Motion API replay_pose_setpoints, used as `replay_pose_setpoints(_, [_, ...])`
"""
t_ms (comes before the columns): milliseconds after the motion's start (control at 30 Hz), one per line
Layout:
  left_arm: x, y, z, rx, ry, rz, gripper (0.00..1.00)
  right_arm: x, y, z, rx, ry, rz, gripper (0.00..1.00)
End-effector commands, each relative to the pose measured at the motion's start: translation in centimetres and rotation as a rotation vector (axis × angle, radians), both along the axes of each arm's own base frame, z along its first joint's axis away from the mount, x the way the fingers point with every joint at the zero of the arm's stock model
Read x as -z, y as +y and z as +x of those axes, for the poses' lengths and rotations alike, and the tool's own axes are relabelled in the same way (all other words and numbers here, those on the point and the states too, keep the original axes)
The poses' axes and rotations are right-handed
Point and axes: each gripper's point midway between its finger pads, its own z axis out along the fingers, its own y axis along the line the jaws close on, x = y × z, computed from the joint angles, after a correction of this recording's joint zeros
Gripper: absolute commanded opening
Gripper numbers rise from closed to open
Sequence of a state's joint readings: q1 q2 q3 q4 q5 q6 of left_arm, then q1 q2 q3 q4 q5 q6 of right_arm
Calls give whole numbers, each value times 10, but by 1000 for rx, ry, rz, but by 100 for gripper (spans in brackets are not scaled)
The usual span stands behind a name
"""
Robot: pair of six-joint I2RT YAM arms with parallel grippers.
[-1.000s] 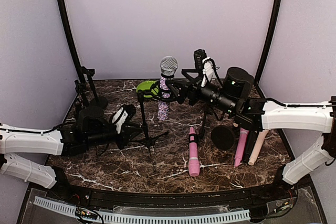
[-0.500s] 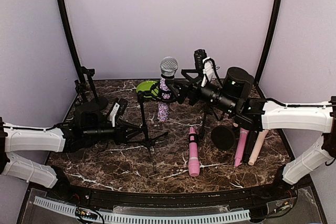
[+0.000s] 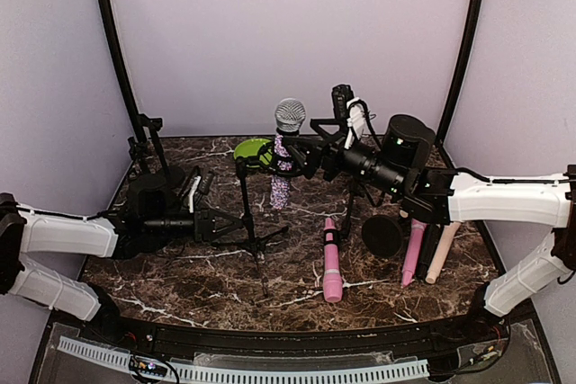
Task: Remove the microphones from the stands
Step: Unscrew the knob on the microphone stand.
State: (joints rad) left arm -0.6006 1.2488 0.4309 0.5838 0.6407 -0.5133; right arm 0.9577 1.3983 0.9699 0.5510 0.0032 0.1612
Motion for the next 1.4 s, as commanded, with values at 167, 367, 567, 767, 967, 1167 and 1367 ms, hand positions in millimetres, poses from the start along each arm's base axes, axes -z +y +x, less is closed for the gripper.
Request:
replay_pose_setpoints(167, [-11, 3, -6, 42, 35, 3, 22, -19, 13, -9, -52, -48, 16, 95])
replay_pose_setpoints(367, [-47, 13, 5, 10, -171, 94, 51, -20, 10, -10, -44, -55, 15, 95])
replay_pose_setpoints(567, [-54, 25, 3, -23, -302, 175, 54, -19, 9, -10, -42, -54, 19, 95])
replay_pose_setpoints(767, [-55, 12, -10, -19, -543, 309, 54, -20, 6, -9, -29, -59, 28, 95])
replay_pose_setpoints(967, [-34, 7, -13, -18, -650, 452, 53, -19, 3, -10, -25, -58, 28, 95])
replay_pose_setpoints(1167, [-15, 0, -11, -2, -720, 564, 51, -19, 3, -10, -22, -59, 31, 95])
replay_pose_setpoints(1367, [-5, -5, -7, 12, -747, 601, 51, -18, 6, -8, -23, -55, 26, 95])
